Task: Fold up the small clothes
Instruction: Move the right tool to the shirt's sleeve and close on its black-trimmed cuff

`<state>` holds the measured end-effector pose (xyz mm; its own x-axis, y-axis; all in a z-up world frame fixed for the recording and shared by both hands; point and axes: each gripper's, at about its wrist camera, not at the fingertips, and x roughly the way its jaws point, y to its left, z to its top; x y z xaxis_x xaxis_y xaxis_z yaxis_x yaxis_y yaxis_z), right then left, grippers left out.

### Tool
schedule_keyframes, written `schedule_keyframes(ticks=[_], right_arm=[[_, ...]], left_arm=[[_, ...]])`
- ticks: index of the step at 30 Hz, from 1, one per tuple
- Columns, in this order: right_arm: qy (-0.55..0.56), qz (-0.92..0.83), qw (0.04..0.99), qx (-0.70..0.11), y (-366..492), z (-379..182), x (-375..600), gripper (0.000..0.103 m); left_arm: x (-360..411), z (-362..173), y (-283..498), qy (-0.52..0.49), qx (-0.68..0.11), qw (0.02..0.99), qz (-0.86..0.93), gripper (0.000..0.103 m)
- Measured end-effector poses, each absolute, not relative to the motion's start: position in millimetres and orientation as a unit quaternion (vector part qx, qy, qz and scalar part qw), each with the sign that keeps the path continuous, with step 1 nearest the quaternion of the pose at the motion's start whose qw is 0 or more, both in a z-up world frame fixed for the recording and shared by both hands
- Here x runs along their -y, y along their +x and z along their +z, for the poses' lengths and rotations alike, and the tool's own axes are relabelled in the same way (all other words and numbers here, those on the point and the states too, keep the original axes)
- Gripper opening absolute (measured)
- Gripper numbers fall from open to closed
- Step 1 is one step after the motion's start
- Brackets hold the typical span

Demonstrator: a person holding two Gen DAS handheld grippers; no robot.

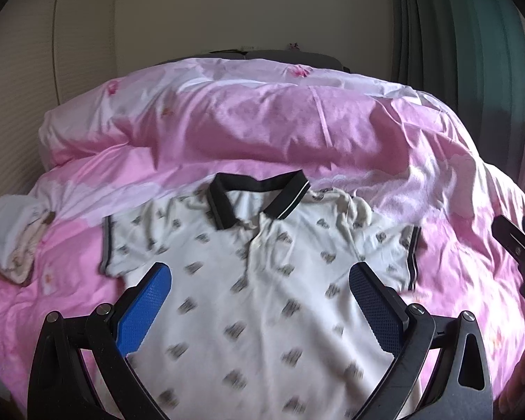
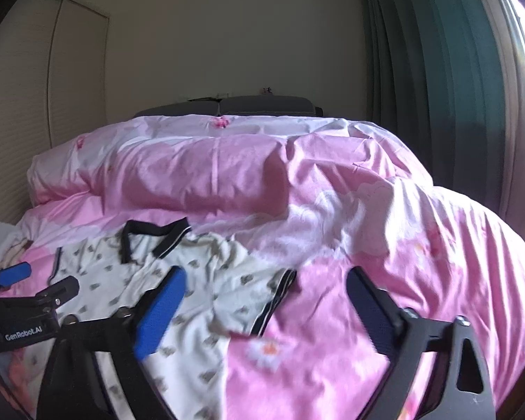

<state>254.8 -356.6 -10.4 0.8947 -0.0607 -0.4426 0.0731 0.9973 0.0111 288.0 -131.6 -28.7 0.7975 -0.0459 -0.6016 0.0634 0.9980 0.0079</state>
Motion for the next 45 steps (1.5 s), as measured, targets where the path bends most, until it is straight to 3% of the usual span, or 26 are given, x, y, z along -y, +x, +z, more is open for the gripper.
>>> schedule_keyframes(ticks=[1,13,21,28,34,45], right_arm=[[0.018,-0.03,0.972,-0.231,267.1,-14.9,362.1,0.074],[0.047,0.012,0.948,-0.316,381.5,-85.9,403.2,0.035],[0.067,0.013,0.934,-0.351,412.5,-119.7,420.2,0.032],[0.077,0.023,0.926,-0.368,418.4,-132.3,423.0,0.017],[0.082,0.033,0.93,-0.358,410.3,-124.2,421.3,0.009],[0.086,0.06,0.936,-0.336,394.0,-79.5,388.0,0.007]], left_arm=[[137.2,-31.7,297.2,0.014,-0.317,0.948,-0.028,0.103],[169.9,-67.7,385.1,0.002,-0.332,0.943,-0.008,0.103],[170.2,-85.7,409.0,0.004,-0.341,0.94,0.006,0.103],[167.4,-95.5,415.6,0.006,-0.349,0.937,0.012,0.103],[163.4,-91.9,412.9,0.007,-0.345,0.938,0.015,0.103],[128.8,-67.9,398.4,0.002,-0.328,0.944,0.029,0.103]])
